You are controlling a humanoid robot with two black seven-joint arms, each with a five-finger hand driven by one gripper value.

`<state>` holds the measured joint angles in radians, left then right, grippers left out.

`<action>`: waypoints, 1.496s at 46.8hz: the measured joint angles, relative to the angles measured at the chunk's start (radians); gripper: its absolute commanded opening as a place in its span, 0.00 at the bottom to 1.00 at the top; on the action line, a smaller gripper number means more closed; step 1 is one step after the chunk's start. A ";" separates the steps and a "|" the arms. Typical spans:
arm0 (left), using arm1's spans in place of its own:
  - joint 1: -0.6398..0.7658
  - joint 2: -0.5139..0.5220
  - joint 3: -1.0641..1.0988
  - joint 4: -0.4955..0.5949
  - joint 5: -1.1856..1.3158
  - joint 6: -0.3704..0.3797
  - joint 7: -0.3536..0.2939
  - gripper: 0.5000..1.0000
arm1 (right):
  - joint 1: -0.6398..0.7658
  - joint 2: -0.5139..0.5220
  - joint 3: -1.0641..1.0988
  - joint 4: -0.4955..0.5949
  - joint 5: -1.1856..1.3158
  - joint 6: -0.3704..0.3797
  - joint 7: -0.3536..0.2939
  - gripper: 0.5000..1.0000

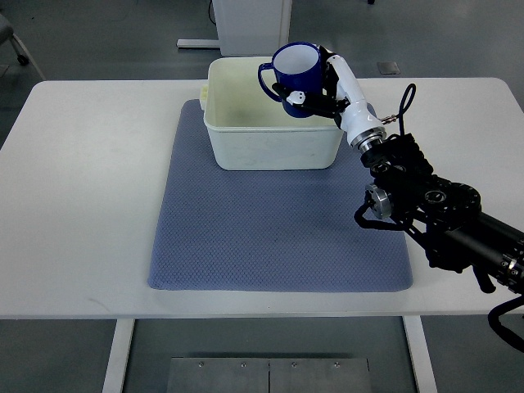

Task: Place cup in box with right hand

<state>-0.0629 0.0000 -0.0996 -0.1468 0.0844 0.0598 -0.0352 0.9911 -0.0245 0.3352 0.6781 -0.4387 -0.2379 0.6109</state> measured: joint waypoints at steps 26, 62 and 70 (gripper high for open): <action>0.000 0.000 0.000 0.001 0.000 0.000 0.000 1.00 | 0.003 0.000 -0.001 0.002 0.000 0.000 0.000 0.85; 0.000 0.000 0.000 0.000 0.000 0.000 0.000 1.00 | 0.010 -0.156 0.013 0.026 0.005 0.005 0.000 1.00; 0.000 0.000 0.000 0.000 0.000 0.000 0.000 1.00 | -0.019 -0.217 0.015 0.036 0.043 0.027 0.000 1.00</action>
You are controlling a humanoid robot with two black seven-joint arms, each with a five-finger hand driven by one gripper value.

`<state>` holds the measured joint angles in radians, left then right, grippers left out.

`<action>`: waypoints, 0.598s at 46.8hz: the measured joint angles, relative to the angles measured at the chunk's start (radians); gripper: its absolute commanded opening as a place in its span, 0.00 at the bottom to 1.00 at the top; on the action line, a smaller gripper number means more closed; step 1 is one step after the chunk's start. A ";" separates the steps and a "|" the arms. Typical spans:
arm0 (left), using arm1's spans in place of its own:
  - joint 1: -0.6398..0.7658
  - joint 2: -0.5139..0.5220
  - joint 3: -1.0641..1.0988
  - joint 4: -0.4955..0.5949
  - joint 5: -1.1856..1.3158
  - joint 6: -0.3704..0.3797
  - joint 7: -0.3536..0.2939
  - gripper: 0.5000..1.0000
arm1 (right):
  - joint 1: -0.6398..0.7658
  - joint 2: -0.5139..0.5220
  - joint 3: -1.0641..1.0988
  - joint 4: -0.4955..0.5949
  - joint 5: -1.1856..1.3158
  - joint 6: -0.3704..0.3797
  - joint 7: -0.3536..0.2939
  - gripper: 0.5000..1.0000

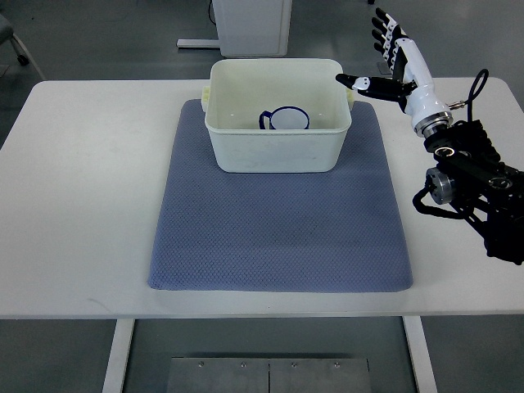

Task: Place cup in box with right hand

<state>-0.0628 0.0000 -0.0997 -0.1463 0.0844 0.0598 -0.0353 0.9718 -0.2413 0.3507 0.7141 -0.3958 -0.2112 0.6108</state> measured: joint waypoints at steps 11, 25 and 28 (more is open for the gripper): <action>0.000 0.000 0.000 -0.001 0.000 0.000 0.000 1.00 | -0.121 -0.055 0.199 0.062 0.006 0.098 -0.068 1.00; 0.000 0.000 0.001 0.000 0.000 0.000 0.000 1.00 | -0.252 -0.067 0.352 0.164 0.001 0.159 -0.146 1.00; 0.000 0.000 0.000 0.000 0.000 0.000 0.000 1.00 | -0.276 -0.065 0.377 0.180 -0.003 0.160 -0.164 1.00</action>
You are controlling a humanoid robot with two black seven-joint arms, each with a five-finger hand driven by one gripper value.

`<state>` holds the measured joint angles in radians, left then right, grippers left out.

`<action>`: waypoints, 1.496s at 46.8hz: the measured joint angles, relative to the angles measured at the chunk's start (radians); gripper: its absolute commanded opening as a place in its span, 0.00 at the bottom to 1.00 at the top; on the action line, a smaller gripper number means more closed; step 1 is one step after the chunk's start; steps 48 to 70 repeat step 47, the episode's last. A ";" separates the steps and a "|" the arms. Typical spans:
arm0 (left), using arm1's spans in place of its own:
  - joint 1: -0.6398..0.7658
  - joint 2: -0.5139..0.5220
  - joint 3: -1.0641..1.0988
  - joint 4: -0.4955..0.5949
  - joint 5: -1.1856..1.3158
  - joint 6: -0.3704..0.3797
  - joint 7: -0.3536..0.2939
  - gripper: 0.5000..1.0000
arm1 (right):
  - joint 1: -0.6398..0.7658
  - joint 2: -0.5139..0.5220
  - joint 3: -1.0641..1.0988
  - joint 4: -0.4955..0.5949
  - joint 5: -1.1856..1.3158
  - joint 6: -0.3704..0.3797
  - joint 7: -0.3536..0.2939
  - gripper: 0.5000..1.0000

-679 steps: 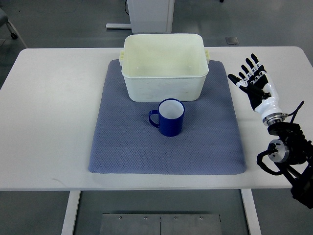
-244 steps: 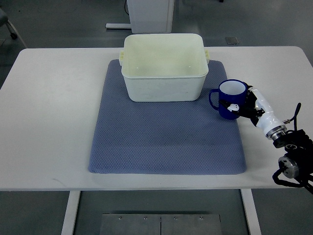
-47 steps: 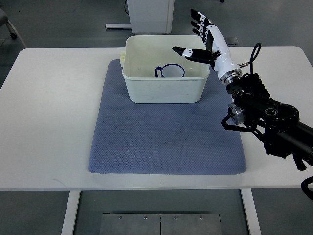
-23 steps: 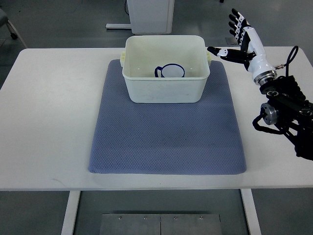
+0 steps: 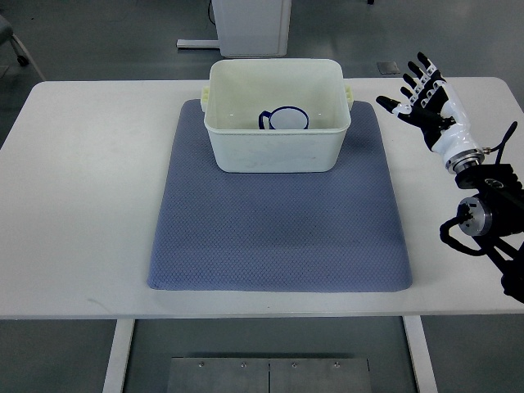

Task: Place cup in box with right hand

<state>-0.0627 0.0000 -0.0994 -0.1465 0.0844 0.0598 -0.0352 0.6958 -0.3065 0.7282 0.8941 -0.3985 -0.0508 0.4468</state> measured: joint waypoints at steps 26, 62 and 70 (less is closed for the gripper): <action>0.000 0.000 0.000 0.000 0.000 0.000 0.000 1.00 | -0.139 0.092 0.213 0.086 -0.053 -0.001 -0.121 1.00; 0.000 0.000 0.000 -0.001 0.000 0.000 0.000 1.00 | -0.182 0.162 0.242 0.053 -0.045 -0.003 -0.104 1.00; 0.000 0.000 0.000 -0.001 0.000 0.000 0.000 1.00 | -0.182 0.162 0.242 0.053 -0.045 -0.003 -0.104 1.00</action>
